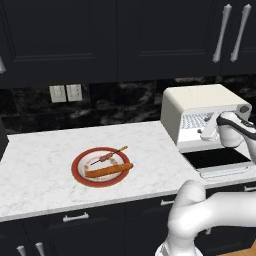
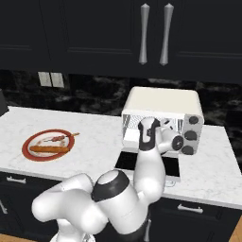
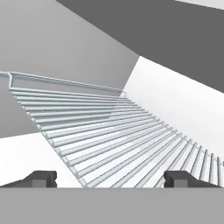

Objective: Pick up the kebab skewer and baguette bread, and place them inside the toaster oven. Close the toaster oven door and start by setting the timer.

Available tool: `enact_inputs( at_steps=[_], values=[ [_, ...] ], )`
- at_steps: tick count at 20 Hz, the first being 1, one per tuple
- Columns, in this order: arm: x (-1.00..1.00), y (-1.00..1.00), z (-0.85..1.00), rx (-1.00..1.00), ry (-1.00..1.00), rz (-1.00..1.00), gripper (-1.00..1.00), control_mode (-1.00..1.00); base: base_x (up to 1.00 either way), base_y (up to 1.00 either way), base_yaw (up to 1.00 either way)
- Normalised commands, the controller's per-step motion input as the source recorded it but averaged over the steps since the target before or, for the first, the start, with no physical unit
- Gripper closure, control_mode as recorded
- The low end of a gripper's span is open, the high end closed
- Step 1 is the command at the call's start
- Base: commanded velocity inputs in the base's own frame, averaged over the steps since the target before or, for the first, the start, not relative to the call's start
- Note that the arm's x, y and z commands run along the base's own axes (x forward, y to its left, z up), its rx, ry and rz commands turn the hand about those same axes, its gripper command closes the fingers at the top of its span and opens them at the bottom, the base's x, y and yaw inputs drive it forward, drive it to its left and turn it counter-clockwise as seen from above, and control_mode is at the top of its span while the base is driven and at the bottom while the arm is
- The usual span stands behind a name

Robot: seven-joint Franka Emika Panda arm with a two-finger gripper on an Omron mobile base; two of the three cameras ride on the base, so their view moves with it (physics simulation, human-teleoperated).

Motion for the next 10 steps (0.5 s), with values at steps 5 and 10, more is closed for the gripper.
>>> enact_inputs(
  at_steps=[5,10],
  values=[
    [0.06,0.0,-0.18,0.0,-0.02,0.0,1.0,-1.0,0.0,0.0,0.0],
    [0.01,0.0,-0.09,0.0,-0.01,-0.01,1.0,-1.0,0.0,0.0,0.0]
  ],
)
